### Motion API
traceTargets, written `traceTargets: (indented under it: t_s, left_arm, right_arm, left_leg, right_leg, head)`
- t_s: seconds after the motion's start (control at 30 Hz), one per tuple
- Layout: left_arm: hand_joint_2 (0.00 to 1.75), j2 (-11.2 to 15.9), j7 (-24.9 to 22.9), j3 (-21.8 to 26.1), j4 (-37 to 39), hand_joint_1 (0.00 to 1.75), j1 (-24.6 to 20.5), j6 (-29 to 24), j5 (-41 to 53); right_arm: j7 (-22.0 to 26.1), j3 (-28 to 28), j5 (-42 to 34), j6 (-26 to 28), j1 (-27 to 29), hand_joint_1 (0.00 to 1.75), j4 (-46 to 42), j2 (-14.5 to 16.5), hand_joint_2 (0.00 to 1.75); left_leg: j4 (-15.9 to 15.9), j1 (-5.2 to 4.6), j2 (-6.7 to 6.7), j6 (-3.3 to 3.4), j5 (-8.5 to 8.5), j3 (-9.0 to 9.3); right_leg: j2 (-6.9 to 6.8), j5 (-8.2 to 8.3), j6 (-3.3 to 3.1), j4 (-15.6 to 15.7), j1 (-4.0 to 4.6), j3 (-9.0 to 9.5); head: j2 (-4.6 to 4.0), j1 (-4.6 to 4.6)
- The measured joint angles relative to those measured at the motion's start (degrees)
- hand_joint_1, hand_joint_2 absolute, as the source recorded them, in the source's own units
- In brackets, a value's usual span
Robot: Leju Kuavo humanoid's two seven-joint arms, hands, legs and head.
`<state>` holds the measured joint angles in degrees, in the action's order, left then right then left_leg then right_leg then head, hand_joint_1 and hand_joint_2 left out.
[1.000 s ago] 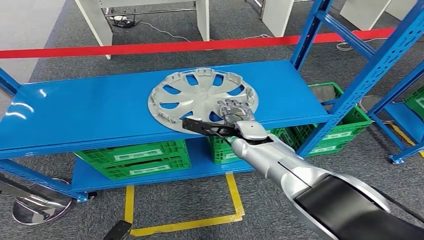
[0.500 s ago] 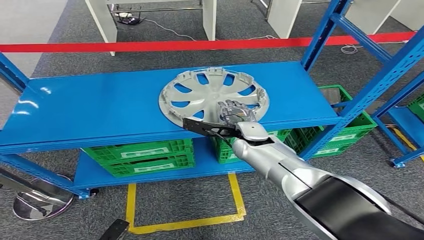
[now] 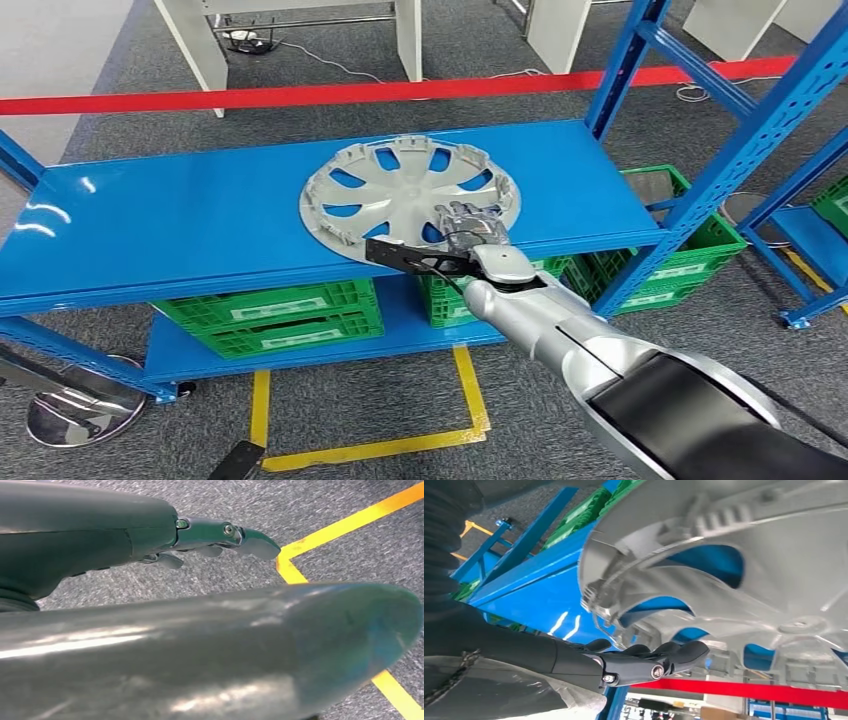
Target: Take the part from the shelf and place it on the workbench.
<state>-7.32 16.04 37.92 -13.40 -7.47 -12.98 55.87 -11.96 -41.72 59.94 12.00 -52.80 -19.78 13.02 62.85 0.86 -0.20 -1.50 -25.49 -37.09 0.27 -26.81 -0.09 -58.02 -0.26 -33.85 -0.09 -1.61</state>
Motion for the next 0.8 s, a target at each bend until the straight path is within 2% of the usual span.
traceTargets:
  t_s: [0.03, 0.07, 0.13, 0.2, 0.23, 0.3, 0.33, 0.37, 0.4, 0.43, 0.47, 0.5, 0.53, 0.57, 0.63, 0.7, 0.73, 0.8]
  left_arm:
    - [0.0, -0.01, 0.01, 0.0, 0.0, 0.0, -0.04, 0.02, 0.0]
    - [0.0, -0.02, 0.02, 0.0, 0.0, 0.0, -0.06, 0.03, 0.0]
    - [0.0, -0.04, 0.05, 0.0, 0.0, 0.0, -0.05, 0.05, 0.0]
    - [0.0, -0.02, 0.07, 0.01, 0.0, 0.0, -0.06, 0.04, -0.01]
    - [0.0, -0.02, 0.07, 0.02, 0.0, 0.0, -0.09, 0.04, -0.02]
    - [0.0, -0.05, 0.07, 0.01, 0.0, 0.0, -0.11, 0.05, -0.03]
    - [0.0, -0.06, 0.07, 0.01, 0.0, 0.0, -0.07, 0.06, -0.03]
    - [0.0, -0.06, 0.07, 0.01, 0.0, 0.0, -0.03, 0.06, -0.02]
    - [0.0, -0.06, 0.07, 0.01, 0.0, 0.0, -0.01, 0.06, -0.02]
    - [0.0, -0.06, 0.07, 0.01, 0.0, 0.0, -0.01, 0.06, -0.02]
    - [0.0, -0.08, 0.08, 0.01, 0.0, 0.0, -0.02, 0.06, -0.02]
    - [0.0, -0.11, 0.08, 0.0, 0.0, 0.0, -0.05, 0.06, -0.02]
    - [0.0, -0.14, 0.09, 0.0, 0.0, 0.0, -0.07, 0.06, -0.02]
    - [0.0, -0.16, 0.09, 0.0, 0.0, 0.0, -0.07, 0.06, -0.02]
    - [0.0, -0.2, 0.09, 0.0, 0.0, 0.0, -0.05, 0.05, -0.02]
    - [0.0, -0.18, 0.09, 0.0, 0.0, 0.0, -0.06, -0.01, -0.02]
    - [0.0, -0.15, 0.09, 0.0, 0.0, 0.0, -0.09, -0.05, -0.02]
    - [0.0, -0.13, 0.09, 0.0, 0.0, 0.0, -0.07, -0.15, -0.02]
  right_arm:
    - [0.03, 0.0, 0.02, -0.01, -0.04, 0.0, 0.0, 0.02, 1.75]
    - [0.05, 0.0, 0.03, -0.02, -0.06, 0.0, 0.0, 0.04, 1.75]
    - [0.07, -0.01, 0.05, -0.02, -0.07, 0.0, -0.01, 0.05, 1.75]
    - [0.07, 0.01, 0.05, -0.01, -0.15, 0.0, -0.01, 0.05, 1.75]
    - [0.07, 0.01, 0.05, 0.0, -0.19, 0.0, -0.01, 0.05, 1.75]
    - [0.07, 0.02, 0.07, 0.0, -0.06, 0.0, 0.01, 0.05, 1.75]
    - [0.07, 0.02, 0.07, 0.0, 0.1, 0.0, 0.02, 0.04, 1.75]
    - [0.07, 0.02, 0.08, 0.0, 0.25, 0.0, 0.03, 0.04, 1.75]
    - [0.08, 0.02, 0.08, 0.0, 0.34, 0.0, 0.03, 0.04, 1.75]
    - [0.1, 0.02, 0.08, 0.0, 0.35, 0.0, 0.03, 0.04, 1.75]
    - [0.12, 0.02, 0.08, 0.0, 0.29, 0.0, 0.02, 0.04, 1.75]
    - [0.14, 0.02, 0.08, 0.0, 0.18, 0.0, 0.02, 0.04, 1.75]
    - [0.16, 0.02, 0.08, 0.0, 0.07, 0.0, 0.02, 0.04, 1.75]
    - [0.17, 0.02, 0.08, 0.0, 0.01, 0.0, 0.01, 0.04, 1.75]
    - [0.19, 0.06, 0.18, 0.0, -0.01, 0.0, 0.0, 0.04, 1.75]
    - [0.21, 0.1, 0.33, 0.01, -0.05, 0.0, -0.05, 0.07, 1.75]
    - [0.21, 0.11, 0.38, 0.02, -0.09, 0.0, -0.08, 0.1, 1.75]
    - [0.22, 0.12, 0.44, 0.01, -0.07, 0.0, -0.09, 0.14, 1.75]
  left_leg:
    - [-2.38, -0.04, -0.01, 0.26, 0.58, 1.06]
    - [-3.39, -0.15, -0.04, 0.57, 0.46, 1.46]
    - [-3.63, -0.25, -0.07, 1.37, 0.34, 1.44]
    - [-3.84, -0.14, -0.07, 2.15, 0.42, 1.54]
    - [-3.94, -0.05, -0.06, 2.47, 0.46, 1.6]
    - [-3.94, -0.08, -0.03, 2.8, 0.39, 1.61]
    - [-3.93, -0.11, -0.03, 2.84, 0.37, 1.61]
    - [-3.92, -0.15, -0.03, 2.87, 0.34, 1.62]
    - [-3.92, -0.19, -0.05, 2.89, 0.32, 1.66]
    - [-3.91, -0.23, -0.08, 2.88, 0.29, 1.74]
    - [-3.91, -0.26, -0.11, 2.85, 0.24, 1.83]
    - [-3.88, -0.37, -0.14, 2.72, 0.18, 1.84]
    - [-3.85, -0.46, -0.16, 2.52, 0.16, 1.79]
    - [-3.85, -0.49, -0.15, 2.26, 0.17, 1.72]
    - [-3.96, -0.47, -0.12, 1.59, 0.24, 1.69]
    - [-3.02, -0.39, -0.05, 0.93, -0.58, 1.41]
    - [-1.2, -0.34, -0.04, 0.62, -1.73, 0.68]
    - [5.56, -0.12, -0.02, 0.13, -5.09, -2.37]
  right_leg:
    - [0.03, -0.09, 0.25, -0.16, 0.11, -0.13]
    - [0.04, -0.15, 0.5, -0.28, 0.2, -0.29]
    - [-0.03, -0.21, 1.05, -0.29, 0.18, -0.49]
    - [-0.12, -1.44, 1.67, -1.89, 0.08, -1.38]
    - [-0.14, -2.8, 1.92, -4.3, 0.05, -2.59]
    - [-0.16, -6.1, 2.18, -11.8, 0.04, -6.29]
    - [-0.16, -7.06, 2.2, -15.03, 0.04, -8.0]
    - [-0.16, -7.02, 2.16, -16.57, 0.05, -8.96]
    - [-0.16, -5.87, 2.01, -15.84, 0.06, -8.82]
    - [-0.16, -3.89, 1.78, -12.94, 0.08, -7.59]
    - [-0.16, -1.75, 1.47, -8.78, 0.14, -5.72]
    - [-0.16, -0.3, 1.16, -4.94, 0.26, -3.7]
    - [-0.17, 0.47, 0.92, -2.16, 0.36, -2.22]
    - [-0.14, 0.58, 0.72, -0.72, 0.49, -1.42]
    - [-0.04, 0.43, 0.37, -0.21, 0.56, -1.11]
    - [-0.04, 0.64, -0.14, 0.3, 0.3, -0.75]
    - [-0.09, 0.74, -0.38, 0.56, 0.12, -0.52]
    - [-0.18, 0.68, -0.69, 0.65, 0.03, -0.27]
  head:
    - [0.0, 0.0]
    - [0.0, 0.01]
    - [0.0, 0.01]
    - [0.0, -0.15]
    - [0.0, -0.23]
    - [0.0, -0.44]
    - [0.0, -0.45]
    - [0.0, -0.49]
    - [0.0, -0.5]
    - [0.0, -0.49]
    - [0.0, -0.5]
    - [0.0, -0.47]
    - [0.0, -0.47]
    - [0.0, -0.44]
    - [0.0, -0.42]
    - [0.0, -0.34]
    - [0.0, -0.24]
    - [0.0, -0.11]
